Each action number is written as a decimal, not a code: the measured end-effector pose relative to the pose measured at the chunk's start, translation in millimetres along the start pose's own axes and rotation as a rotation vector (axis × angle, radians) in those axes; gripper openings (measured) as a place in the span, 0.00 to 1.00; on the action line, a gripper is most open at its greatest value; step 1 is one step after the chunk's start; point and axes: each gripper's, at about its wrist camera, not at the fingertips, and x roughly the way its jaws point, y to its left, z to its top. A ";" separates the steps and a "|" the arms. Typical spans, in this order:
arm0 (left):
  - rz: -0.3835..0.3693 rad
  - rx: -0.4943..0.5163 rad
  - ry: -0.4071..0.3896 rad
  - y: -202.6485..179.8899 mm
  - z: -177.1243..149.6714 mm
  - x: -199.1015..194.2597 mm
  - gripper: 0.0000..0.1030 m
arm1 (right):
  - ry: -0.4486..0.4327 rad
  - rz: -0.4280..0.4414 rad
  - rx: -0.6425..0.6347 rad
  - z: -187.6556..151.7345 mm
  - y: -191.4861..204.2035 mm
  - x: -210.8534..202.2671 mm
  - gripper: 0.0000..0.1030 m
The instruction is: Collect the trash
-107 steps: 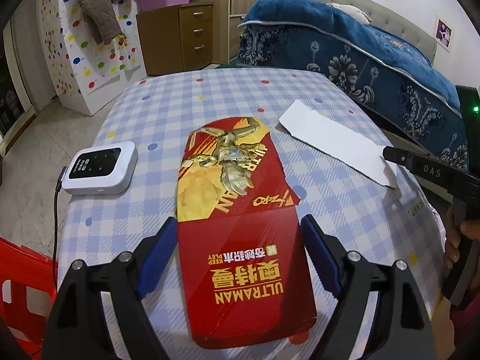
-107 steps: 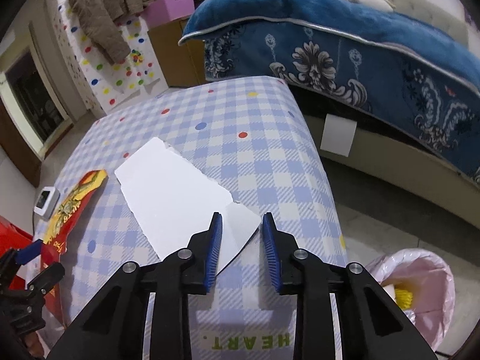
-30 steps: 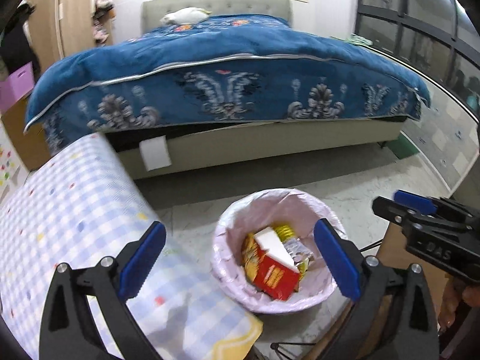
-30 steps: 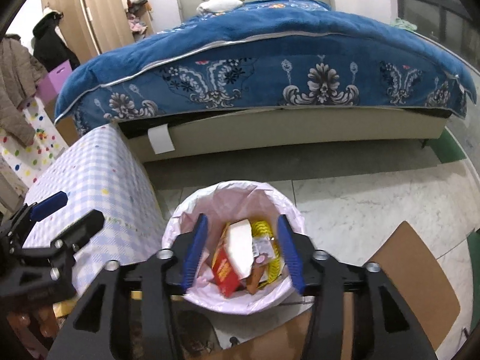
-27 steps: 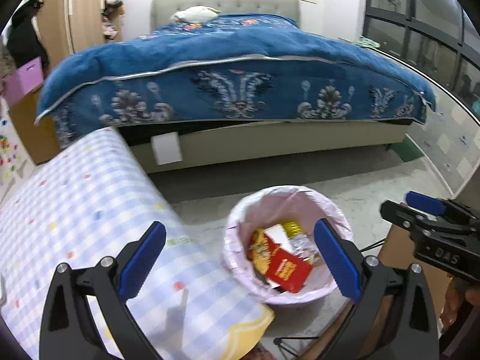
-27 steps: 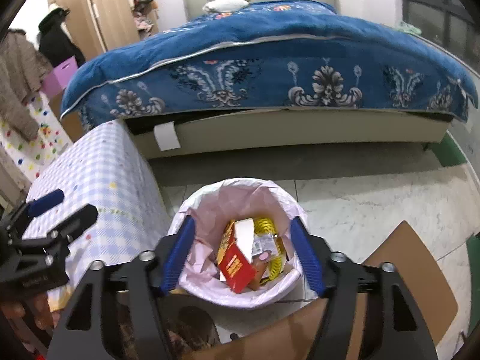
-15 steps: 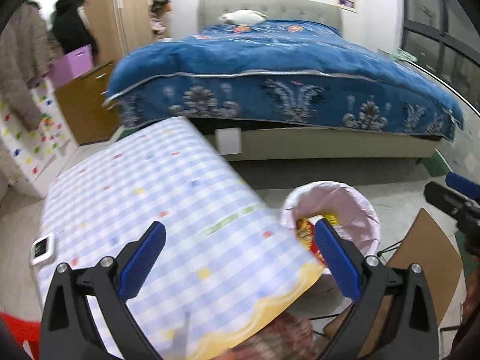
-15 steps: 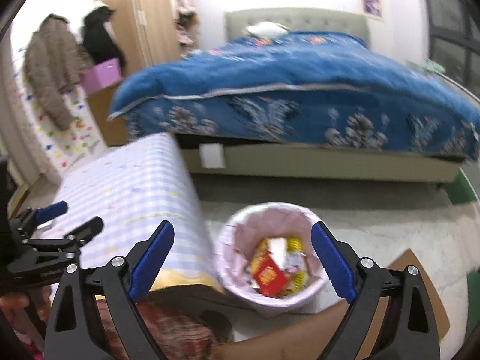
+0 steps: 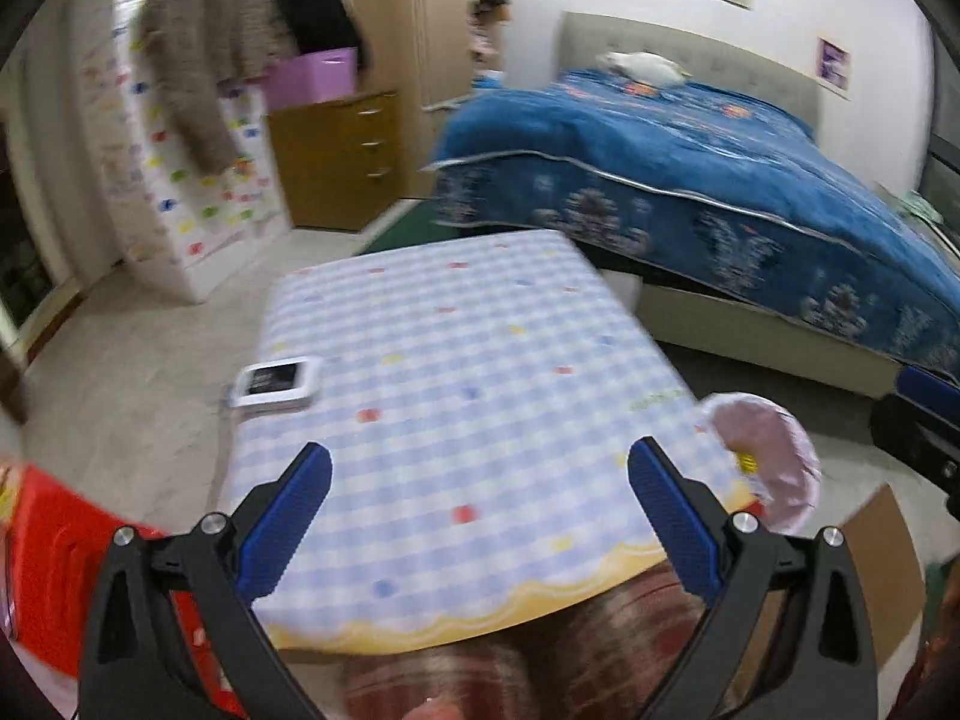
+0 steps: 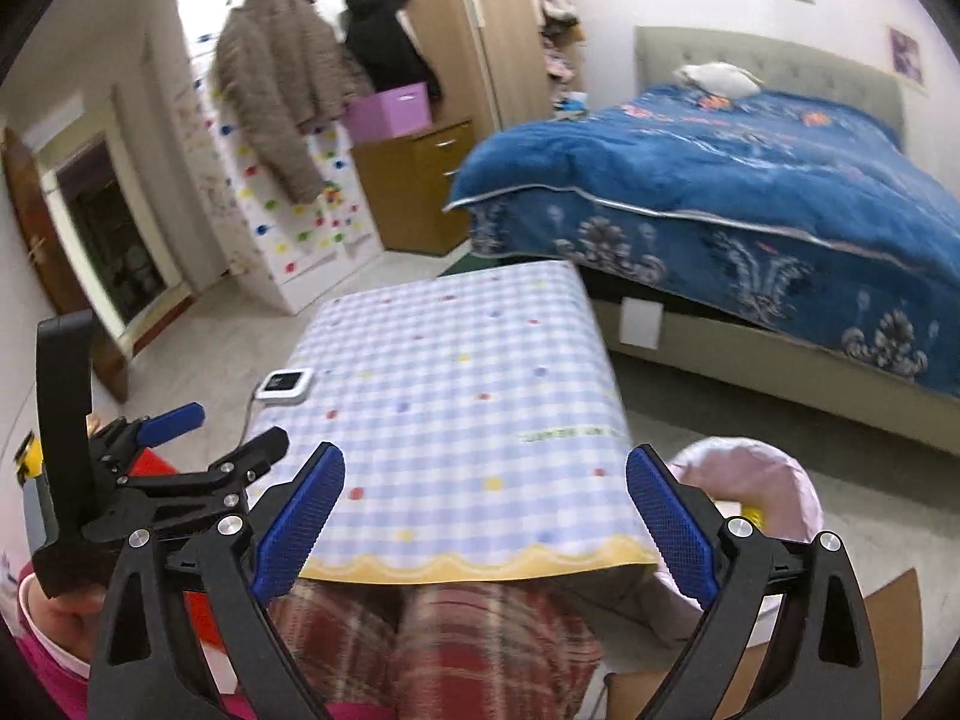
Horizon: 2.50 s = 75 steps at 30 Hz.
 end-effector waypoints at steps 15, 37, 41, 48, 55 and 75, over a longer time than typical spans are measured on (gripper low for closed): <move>0.113 -0.119 0.064 74.4 -37.7 -42.0 0.94 | -0.016 -0.026 -0.172 -2.5 58.0 -12.7 0.91; 0.090 -0.111 0.052 64.4 -29.0 -43.1 0.94 | -0.005 -0.034 -0.141 -7.1 52.3 -6.3 0.91; 0.091 -0.113 0.054 64.5 -29.2 -42.8 0.94 | -0.005 -0.033 -0.140 -7.2 51.9 -6.7 0.91; 0.088 -0.114 0.059 64.4 -30.5 -41.1 0.94 | -0.003 -0.040 -0.136 -7.6 48.9 -5.4 0.91; 0.087 -0.118 0.060 65.0 -30.5 -41.4 0.94 | -0.001 -0.047 -0.127 -8.4 46.3 -3.6 0.91; 0.087 -0.121 0.058 66.6 -29.0 -42.5 0.94 | -0.001 -0.048 -0.128 -8.1 47.5 -3.9 0.91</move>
